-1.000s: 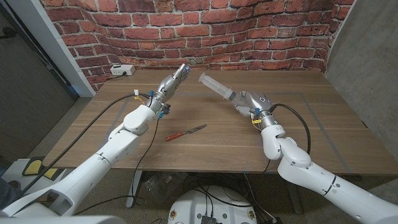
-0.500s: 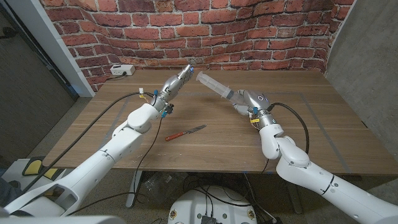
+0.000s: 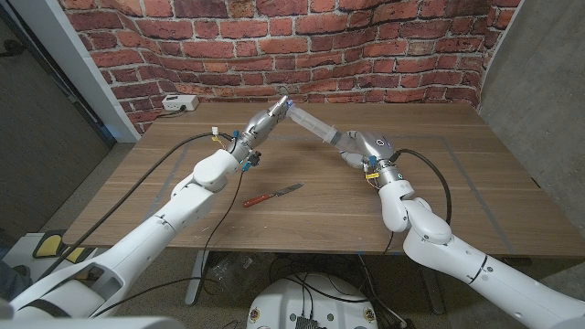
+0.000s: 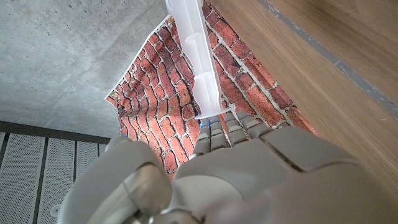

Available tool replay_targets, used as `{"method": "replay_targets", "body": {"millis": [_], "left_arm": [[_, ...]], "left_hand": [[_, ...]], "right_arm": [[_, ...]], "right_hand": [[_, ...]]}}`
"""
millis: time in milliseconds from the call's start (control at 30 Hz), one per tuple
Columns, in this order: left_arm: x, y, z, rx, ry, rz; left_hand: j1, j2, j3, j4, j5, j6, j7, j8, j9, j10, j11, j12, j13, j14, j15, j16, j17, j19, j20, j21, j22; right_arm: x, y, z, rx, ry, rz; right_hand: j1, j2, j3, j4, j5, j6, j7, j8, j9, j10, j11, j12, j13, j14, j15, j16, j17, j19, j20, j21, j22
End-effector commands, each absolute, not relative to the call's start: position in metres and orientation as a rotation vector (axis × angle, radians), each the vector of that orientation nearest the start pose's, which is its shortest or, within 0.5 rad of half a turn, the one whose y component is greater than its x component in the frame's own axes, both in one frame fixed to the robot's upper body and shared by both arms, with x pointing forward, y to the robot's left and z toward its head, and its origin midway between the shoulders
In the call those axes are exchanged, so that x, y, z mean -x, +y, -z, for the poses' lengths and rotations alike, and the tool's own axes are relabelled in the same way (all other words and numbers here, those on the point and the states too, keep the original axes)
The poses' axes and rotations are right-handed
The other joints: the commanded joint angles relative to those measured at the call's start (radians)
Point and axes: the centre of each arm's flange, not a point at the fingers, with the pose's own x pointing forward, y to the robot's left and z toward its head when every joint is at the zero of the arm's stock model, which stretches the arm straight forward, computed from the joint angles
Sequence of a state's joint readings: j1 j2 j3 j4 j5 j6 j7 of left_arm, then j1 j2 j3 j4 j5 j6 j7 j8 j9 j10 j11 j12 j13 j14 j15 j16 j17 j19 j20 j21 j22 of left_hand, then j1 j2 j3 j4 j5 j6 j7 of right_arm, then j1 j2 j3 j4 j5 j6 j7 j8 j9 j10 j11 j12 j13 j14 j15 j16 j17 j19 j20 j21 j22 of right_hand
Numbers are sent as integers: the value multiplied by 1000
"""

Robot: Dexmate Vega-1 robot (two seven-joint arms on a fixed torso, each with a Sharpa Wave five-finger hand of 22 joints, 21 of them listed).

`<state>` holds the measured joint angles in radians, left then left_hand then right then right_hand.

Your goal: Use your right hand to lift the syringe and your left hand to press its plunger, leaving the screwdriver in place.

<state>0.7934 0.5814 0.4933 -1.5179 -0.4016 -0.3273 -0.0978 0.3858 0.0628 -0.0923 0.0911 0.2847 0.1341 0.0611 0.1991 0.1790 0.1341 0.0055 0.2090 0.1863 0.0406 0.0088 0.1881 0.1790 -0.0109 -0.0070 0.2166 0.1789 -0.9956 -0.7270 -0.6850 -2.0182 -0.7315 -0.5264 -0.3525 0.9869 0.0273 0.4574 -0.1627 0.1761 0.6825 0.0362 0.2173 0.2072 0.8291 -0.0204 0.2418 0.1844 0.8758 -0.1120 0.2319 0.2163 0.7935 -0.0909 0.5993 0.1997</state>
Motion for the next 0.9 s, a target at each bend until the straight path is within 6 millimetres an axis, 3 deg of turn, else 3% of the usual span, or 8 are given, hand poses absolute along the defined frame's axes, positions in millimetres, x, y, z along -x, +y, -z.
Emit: {"method": "replay_targets", "body": {"millis": [33, 900], "left_arm": [[-603, 187, -32, -341, -796, 471], [-607, 172, -32, -364, -775, 525]], "left_hand": [[8, 3, -8, 0, -3, 10, -2, 1, 4, 3, 4, -5, 3, 3, -2, -3, 3, 1, -14, -3, 5], [11, 8, -11, 0, -4, 10, 3, -1, 4, -1, 11, -7, 3, 1, 3, -3, 3, -2, -15, -4, 5]], "right_arm": [[-534, -163, 34, 1328, -739, 296], [-529, -155, 16, 1289, -829, 317]], "right_hand": [[75, 156, 137, 98, 6, 146, -138, -2, 4, 75, -61, -3, 3, 9, -98, 1, 6, -6, -119, 6, 2], [70, 157, 140, 95, 6, 149, -138, -8, 6, 79, -60, -12, 4, 13, -98, -1, 8, -11, -118, 21, 0]]}}
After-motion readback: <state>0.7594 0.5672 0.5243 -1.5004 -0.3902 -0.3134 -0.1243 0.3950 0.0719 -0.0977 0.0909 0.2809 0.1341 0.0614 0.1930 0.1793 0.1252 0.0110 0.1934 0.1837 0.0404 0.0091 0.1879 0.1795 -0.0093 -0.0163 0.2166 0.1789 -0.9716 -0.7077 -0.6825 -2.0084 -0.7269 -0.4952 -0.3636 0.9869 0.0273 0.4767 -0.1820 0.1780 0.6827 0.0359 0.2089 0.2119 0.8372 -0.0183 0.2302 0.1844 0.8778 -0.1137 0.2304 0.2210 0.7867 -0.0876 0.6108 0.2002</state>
